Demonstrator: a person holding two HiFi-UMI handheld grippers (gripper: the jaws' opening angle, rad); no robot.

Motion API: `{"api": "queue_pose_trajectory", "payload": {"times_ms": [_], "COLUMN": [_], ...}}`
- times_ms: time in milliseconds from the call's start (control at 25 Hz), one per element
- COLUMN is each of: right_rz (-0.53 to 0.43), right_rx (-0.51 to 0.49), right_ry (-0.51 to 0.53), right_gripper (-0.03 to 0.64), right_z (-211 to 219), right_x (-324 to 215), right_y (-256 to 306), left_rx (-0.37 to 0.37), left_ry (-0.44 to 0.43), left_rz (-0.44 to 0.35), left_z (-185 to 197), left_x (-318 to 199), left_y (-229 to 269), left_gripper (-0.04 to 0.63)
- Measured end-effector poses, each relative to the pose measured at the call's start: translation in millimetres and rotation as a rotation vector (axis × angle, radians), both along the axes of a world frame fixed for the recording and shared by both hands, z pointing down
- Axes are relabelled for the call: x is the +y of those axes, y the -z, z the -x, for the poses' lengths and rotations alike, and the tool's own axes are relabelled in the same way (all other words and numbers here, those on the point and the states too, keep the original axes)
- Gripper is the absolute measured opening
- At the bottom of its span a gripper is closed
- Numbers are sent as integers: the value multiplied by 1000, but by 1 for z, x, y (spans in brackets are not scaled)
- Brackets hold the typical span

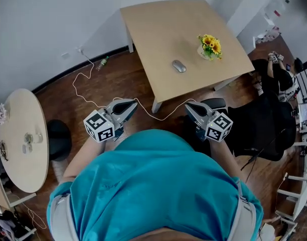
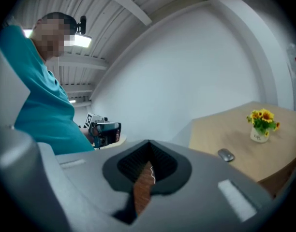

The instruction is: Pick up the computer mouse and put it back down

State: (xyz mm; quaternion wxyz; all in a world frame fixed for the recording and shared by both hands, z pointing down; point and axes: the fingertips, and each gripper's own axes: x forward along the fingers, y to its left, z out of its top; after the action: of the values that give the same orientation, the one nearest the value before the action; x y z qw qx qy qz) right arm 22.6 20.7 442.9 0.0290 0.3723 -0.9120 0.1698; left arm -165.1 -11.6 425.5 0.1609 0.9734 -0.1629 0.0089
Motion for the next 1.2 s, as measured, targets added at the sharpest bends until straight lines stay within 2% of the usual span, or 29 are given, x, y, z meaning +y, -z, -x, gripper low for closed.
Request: {"api": "queue_pose_trajectory", "payload": {"times_ms": [160, 280, 480, 640, 920, 1200], "right_rz": [31, 38, 45, 58, 132, 245], "right_rx": [4, -6, -13, 15, 98, 230], "right_ry": [-9, -1, 64, 124, 129, 83], "right_gripper": [6, 8, 22, 46, 97, 171], "right_z": [-22, -51, -110, -141, -146, -128], "right_x": [-21, -42, -87, -134, -192, -239], "right_y": [-16, -28, -50, -65, -101, -136], "left_rx": [-8, -44, -73, -101, -133, -154], "left_ry": [-7, 8, 91, 118, 106, -20], "left_rz": [23, 27, 45, 75, 120, 136], "left_z": [-22, -50, -109, -144, -158, -152], "left_x": [-22, -41, -78, -99, -135, -162], "left_y": [-10, -20, -25, -33, -55, -84], "left_gripper": [5, 5, 5, 5, 5, 5]}}
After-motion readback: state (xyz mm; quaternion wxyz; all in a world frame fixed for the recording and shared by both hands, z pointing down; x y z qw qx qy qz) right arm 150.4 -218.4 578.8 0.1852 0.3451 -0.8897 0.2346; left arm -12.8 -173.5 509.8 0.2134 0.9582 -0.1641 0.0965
